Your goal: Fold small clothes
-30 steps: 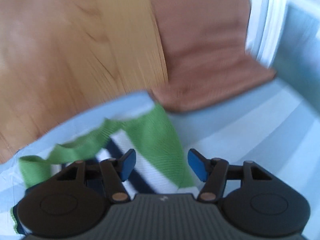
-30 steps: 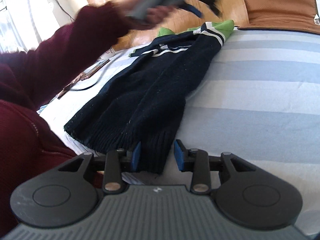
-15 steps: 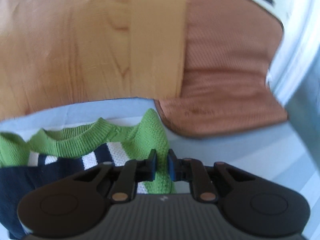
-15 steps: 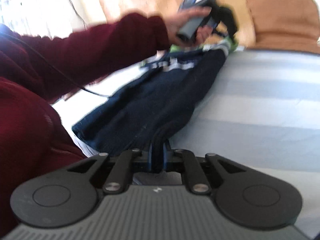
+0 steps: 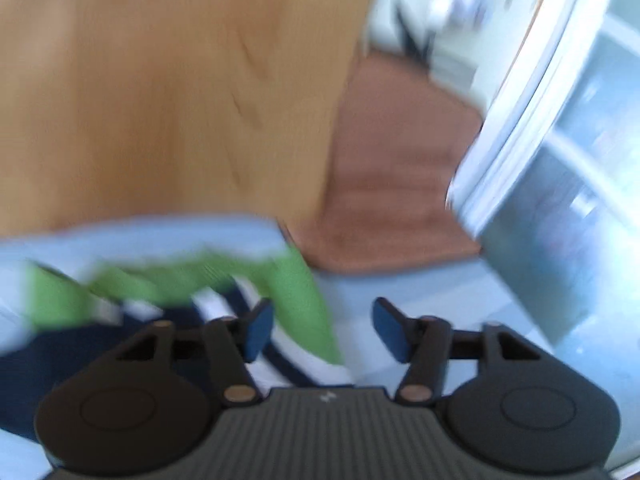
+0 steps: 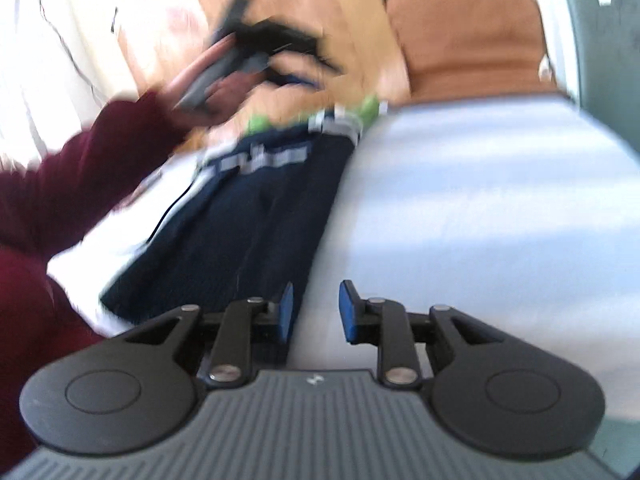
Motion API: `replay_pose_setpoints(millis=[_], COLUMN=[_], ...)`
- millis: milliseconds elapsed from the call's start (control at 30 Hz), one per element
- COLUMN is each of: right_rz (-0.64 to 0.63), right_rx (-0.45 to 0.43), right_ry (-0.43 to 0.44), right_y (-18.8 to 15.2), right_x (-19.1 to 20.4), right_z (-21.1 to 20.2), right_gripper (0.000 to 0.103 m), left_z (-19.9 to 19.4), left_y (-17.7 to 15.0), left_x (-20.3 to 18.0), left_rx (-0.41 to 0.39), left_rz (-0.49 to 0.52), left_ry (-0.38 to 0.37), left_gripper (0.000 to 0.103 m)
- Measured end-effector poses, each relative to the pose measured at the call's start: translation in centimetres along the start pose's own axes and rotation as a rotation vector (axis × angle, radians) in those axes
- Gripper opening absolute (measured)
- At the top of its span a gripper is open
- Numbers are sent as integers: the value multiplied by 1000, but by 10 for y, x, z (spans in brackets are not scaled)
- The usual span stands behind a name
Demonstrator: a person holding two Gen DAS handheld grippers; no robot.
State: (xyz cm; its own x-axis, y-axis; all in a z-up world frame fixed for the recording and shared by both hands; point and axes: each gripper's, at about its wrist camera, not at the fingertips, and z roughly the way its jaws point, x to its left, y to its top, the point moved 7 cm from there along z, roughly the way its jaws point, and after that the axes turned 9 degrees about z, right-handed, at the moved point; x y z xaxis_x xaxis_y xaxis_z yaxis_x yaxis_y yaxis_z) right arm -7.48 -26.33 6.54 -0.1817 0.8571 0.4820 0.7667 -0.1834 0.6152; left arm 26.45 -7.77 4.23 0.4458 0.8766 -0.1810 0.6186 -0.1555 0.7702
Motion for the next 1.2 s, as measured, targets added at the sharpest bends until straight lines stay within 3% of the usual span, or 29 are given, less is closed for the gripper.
replay_pose_setpoints(millis=[67,133,267,400,500,600,733,767,833,900,1033,1133,1200], right_rz=[-11,-21,8,123,239,393,418,441,486,544,686,640,598], right_rx=[-18,-18,10,28,67,118,114,103,72,41,98,137,128], right_ry=[19,60,31,3,-17,16,17,24,24,21,27,58,142], right_y=[24,48,101,150,177,183,183,183,187,188,173,168,174], right_x=[11,26,40,34,20,5,0,-5,-15,-28,-44,-32,-18], right_z=[11,31,95,167,218,253,277,279,286,289,318,325,320], right_gripper=[30,31,33,33,33,34,35,35,35,35,32,26,26], left_z=[-59,-101,-145,-136,-114,-97,-72,-67,-57,-54,-57,-89,-115], left_y=[-6,-22,-86,-154,-183,-180,-166,-163,-162,-167,-172,-171,-170], left_x=[38,77,162,218,233,228,218,214,209,211,212,208,197], left_rx=[-104,-163,-146,-81,-54,-88,-95,-99,-98,-95,-150,-222,-297], left_rz=[-18,-70,-310,-593,-791,-832,-862,-856,-864,-886,-884,-851,-815], left_ry=[53,116,185,162,57,34,11,24,38,102,156,226,243], left_gripper=[79,85,90,89,89,92,92,90,56,10,6,6,2])
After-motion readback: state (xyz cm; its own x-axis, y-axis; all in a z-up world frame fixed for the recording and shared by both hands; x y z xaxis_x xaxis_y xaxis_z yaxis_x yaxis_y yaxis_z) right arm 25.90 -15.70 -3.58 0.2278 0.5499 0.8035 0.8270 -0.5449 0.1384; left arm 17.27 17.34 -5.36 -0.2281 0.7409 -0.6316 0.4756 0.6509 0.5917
